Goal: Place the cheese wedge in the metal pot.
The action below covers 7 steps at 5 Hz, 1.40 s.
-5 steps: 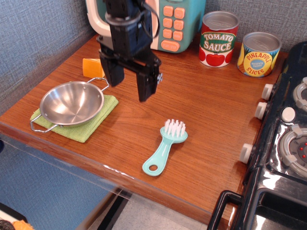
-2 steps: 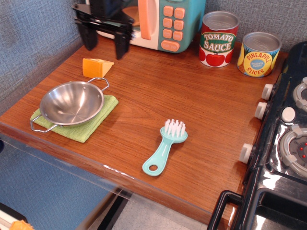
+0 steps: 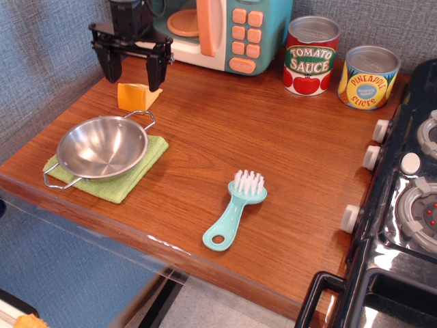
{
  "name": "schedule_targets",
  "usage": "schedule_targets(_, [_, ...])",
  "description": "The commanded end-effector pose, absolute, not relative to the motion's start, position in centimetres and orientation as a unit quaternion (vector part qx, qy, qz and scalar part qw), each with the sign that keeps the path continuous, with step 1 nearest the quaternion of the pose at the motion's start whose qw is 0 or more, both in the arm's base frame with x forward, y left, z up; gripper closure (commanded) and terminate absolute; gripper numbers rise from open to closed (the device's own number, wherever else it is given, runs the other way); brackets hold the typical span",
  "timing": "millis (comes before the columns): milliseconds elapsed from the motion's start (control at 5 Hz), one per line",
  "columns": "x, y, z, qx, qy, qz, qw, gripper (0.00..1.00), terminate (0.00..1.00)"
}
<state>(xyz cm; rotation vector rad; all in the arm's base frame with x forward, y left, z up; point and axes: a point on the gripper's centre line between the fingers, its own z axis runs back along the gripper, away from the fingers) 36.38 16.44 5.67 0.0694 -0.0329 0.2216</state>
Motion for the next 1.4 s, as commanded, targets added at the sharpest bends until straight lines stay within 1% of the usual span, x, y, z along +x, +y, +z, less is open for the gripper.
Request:
schedule_targets(0, [37.6, 17.9, 5.0, 0.036, -0.012, 0.138, 0.990, 0.00, 0.00])
schedule_targets(200, [38.0, 18.0, 4.0, 0.043, 0.002, 0.137, 0.990, 0.00, 0.00])
schedule_targets(400, [38.2, 17.6, 3.3, 0.045, 0.005, 0.137, 0.990, 1.00, 0.00])
schedule_targets(600, [38.6, 16.7, 4.6, 0.043, -0.008, 0.117, 0.992, 1.00, 0.00])
schedule_targets(800, [39.7, 15.9, 9.7, 0.034, -0.091, 0.112, 0.989, 1.00, 0.00])
schedule_targets(1000, [38.8, 14.3, 14.7, 0.027, -0.180, 0.097, 0.979, 1.00, 0.00])
schedule_targets(1200, [34.6, 12.8, 18.3, 0.017, -0.173, 0.090, 0.981, 1.00, 0.00])
